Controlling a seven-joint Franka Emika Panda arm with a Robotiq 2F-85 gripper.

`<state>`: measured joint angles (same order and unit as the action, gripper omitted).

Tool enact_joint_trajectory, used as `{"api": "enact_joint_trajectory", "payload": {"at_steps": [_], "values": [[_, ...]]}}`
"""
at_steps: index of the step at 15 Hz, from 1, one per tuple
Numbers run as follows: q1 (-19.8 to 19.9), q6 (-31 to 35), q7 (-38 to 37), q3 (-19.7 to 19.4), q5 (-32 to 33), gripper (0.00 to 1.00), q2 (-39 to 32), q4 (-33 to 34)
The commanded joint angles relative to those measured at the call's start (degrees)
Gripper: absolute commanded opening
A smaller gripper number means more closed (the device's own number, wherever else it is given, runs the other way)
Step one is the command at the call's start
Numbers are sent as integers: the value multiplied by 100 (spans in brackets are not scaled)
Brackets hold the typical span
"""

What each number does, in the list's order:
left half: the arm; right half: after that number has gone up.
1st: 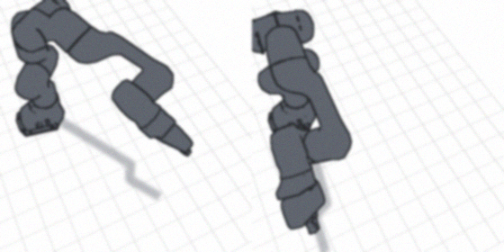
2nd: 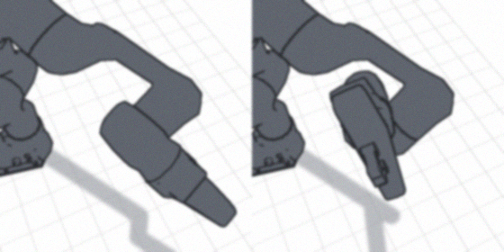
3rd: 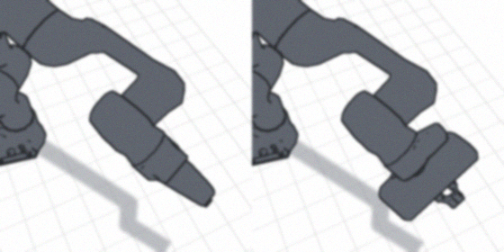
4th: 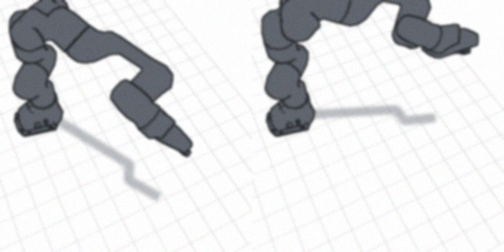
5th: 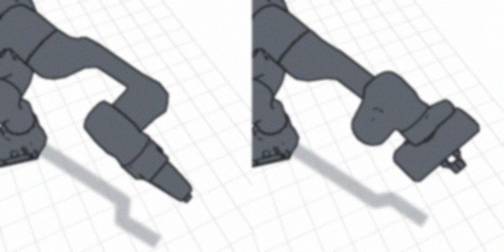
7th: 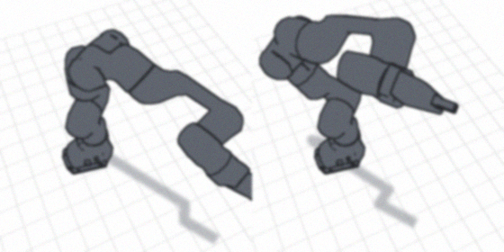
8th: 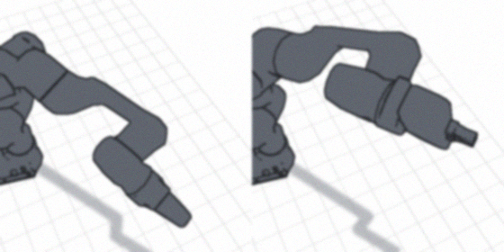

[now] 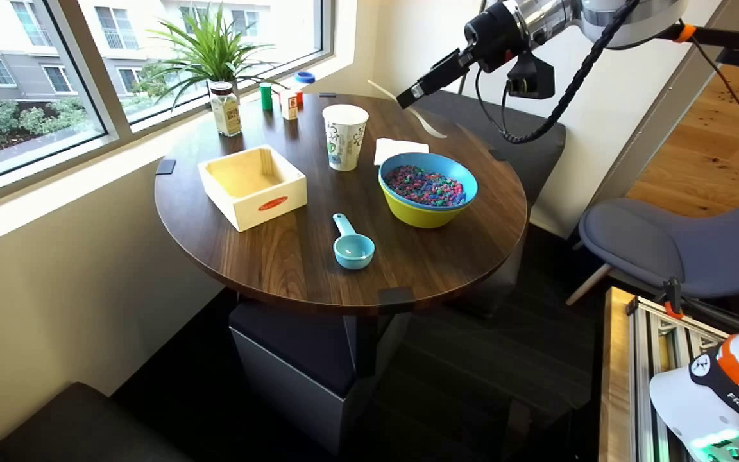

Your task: Get some content from the blue bowl, put it on the white spoon and then put it back in the blue bowl

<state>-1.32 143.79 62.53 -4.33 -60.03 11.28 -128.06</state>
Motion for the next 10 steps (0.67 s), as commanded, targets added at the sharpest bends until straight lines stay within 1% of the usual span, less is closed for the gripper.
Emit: {"api": "enact_joint_trajectory", "payload": {"at_steps": [1, 2, 5, 8, 9, 10], "values": [[-65, -59, 836, -77, -832, 3, 314, -192], [-27, -116, 962, -84, -955, 3, 330, -190], [71, -725, 980, -202, -1200, 3, 359, -149], [178, -836, 999, -215, -1379, 3, 357, -159], [203, -747, 1063, -194, -1423, 3, 349, -173], [230, -899, 994, -224, -1434, 3, 352, -166]]}}
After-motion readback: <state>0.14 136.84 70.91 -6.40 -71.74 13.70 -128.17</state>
